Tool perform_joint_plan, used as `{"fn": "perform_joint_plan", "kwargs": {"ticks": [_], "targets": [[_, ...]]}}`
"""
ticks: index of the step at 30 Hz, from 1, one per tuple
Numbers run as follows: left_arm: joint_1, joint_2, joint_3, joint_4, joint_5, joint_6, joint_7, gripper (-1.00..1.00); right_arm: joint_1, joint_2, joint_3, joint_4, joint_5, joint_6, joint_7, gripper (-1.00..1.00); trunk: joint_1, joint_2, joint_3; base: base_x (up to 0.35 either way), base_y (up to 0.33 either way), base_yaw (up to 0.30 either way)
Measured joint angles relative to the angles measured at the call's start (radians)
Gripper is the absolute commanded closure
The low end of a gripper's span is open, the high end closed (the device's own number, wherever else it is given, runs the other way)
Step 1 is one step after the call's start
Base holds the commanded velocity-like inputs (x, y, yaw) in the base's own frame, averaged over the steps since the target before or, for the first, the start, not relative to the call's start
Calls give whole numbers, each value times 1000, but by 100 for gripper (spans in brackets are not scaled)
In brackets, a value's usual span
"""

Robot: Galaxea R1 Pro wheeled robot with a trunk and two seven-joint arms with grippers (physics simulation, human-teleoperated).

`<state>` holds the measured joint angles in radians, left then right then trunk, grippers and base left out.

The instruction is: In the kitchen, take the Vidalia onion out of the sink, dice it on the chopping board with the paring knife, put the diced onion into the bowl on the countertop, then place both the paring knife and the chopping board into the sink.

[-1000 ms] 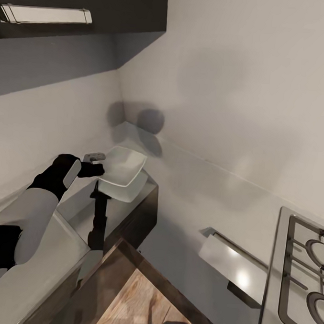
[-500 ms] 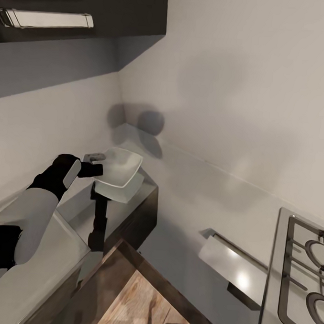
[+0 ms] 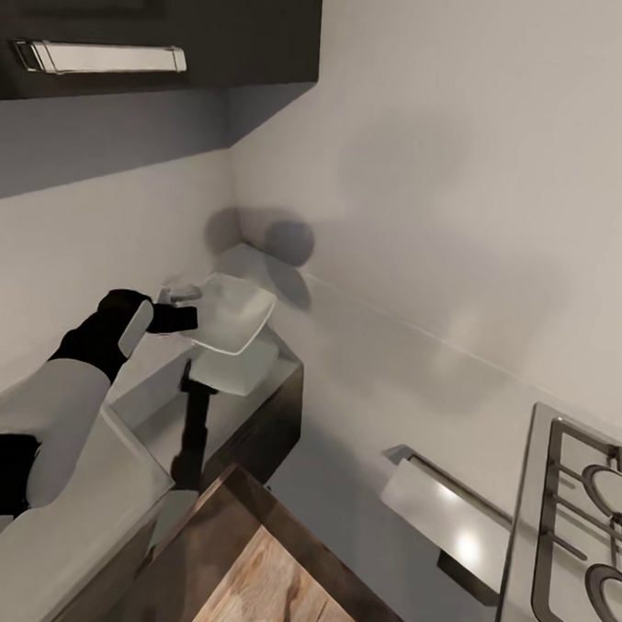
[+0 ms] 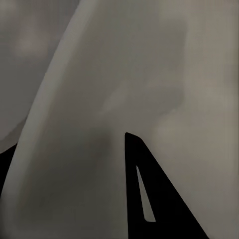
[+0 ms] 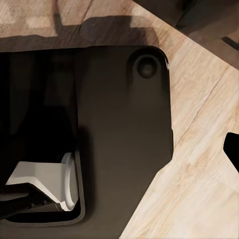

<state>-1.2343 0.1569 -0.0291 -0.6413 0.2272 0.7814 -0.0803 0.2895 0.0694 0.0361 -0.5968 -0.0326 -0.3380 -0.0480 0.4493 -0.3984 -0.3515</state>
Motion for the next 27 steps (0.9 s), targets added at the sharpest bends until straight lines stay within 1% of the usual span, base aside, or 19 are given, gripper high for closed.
{"fn": "perform_joint_plan", "kwargs": {"ticks": [1, 4, 5, 6, 8, 10, 12, 15, 19, 27], "targets": [[0, 0, 0, -10, 1, 1, 0, 100, 0, 0, 0, 0, 0, 0, 0, -100, 0, 0, 2, 0, 0, 0], [0, 2, 1, -34, 29, 36, -7, 100, 0, 0, 0, 0, 0, 0, 0, -100, 0, 0, 6, 0, 0, 0], [0, 2, 2, -44, 55, 69, -11, 100, 0, 0, 0, 0, 0, -1, 0, -100, 0, 0, 8, 0, 0, 0], [0, 6, 8, -64, 93, 122, -14, 100, 0, 0, 0, 0, 0, -1, 0, -100, 0, 0, 10, 0, 0, 0], [0, 14, 26, -101, 128, 172, -15, 100, 0, 0, 0, 0, 0, 0, 1, -100, 0, 0, 13, 0, 0, 0], [0, 18, 41, -132, 149, 194, -16, 100, 0, 0, 0, 0, 0, -1, 1, -100, 0, 0, 16, 0, 0, 0], [0, 20, 48, -146, 157, 204, -16, 100, 0, 0, 0, 0, 0, -1, 1, -100, 0, 0, 19, -62, 10, 0], [7, 21, 51, -153, 161, 210, -17, 100, 0, 0, 0, 0, 0, -1, 1, -100, 1, 0, 24, -220, 69, 0], [19, 23, 52, -157, 162, 211, -17, 100, 0, 0, 0, 1, 0, -1, 1, -100, 1, 0, 30, -297, 100, 0], [22, 24, 53, -158, 163, 211, -17, 100, 0, 0, 0, 2, 1, -1, 1, -100, 1, 0, 43, -317, 108, 0]]}}
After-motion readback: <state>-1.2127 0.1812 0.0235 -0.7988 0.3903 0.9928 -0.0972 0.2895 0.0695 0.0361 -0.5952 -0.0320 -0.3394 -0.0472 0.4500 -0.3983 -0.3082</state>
